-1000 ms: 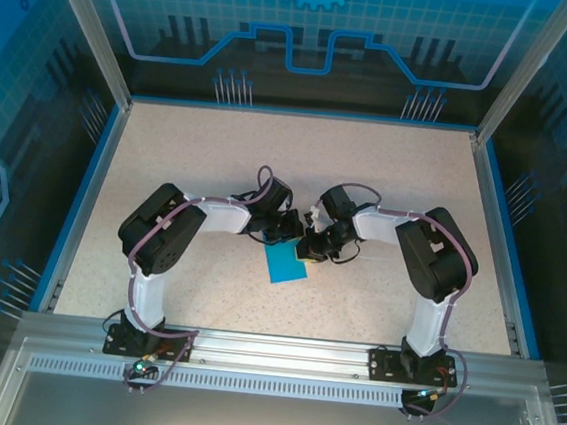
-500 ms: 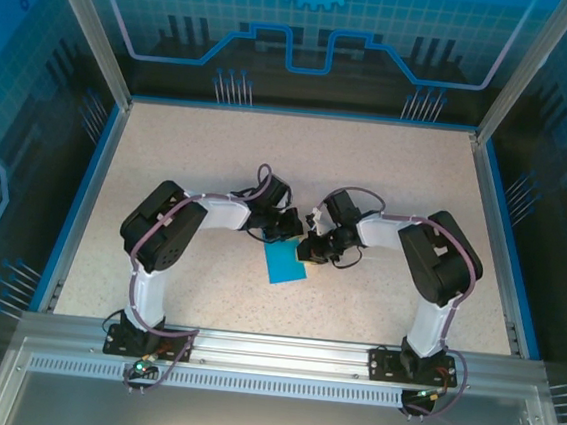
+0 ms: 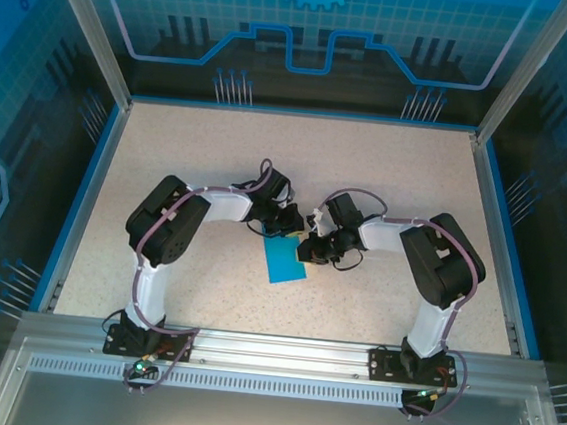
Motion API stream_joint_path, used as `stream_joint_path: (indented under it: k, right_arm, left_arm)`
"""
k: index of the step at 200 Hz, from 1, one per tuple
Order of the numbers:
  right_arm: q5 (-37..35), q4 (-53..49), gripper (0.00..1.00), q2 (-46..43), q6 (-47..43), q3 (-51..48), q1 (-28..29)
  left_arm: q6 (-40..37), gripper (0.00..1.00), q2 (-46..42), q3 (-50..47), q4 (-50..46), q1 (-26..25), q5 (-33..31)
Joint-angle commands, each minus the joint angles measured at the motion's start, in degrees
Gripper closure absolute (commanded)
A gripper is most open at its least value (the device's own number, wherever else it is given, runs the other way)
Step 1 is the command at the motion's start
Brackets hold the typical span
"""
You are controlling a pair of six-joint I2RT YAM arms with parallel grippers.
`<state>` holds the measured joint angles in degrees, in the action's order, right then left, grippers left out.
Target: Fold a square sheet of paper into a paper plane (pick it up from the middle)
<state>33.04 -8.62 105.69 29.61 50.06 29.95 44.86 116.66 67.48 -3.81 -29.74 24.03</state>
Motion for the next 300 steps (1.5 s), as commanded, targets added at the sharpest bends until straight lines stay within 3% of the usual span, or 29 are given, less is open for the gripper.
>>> stream_joint_path:
  k: [1,117,176,240,300]
  right_arm:
    - [-3.59,-13.15,0.89,3.42,0.28,-5.12,1.59]
    - [-5.04,-14.87,0.89,2.91,0.46,-4.94,1.56]
    - [-7.95,-18.36,0.89,-6.82,-0.24,5.12,1.51]
    - [-8.3,-19.6,0.89,4.41,-1.41,18.9,1.92]
    - [-6.67,-19.59,0.89,9.11,-1.65,19.16,3.49]
  left_arm:
    - [-2.44,0.87,3.55,2.23,3.81,4.22,-10.58]
    - [-3.9,0.88,5.68,5.61,4.75,7.46,-7.1]
    - [-3.2,0.88,3.65,1.85,5.13,6.64,-4.44]
    - [-0.36,0.88,-0.76,-5.26,7.28,3.26,-4.12]
    - [2.03,0.88,-2.7,-7.51,9.46,2.48,-3.73]
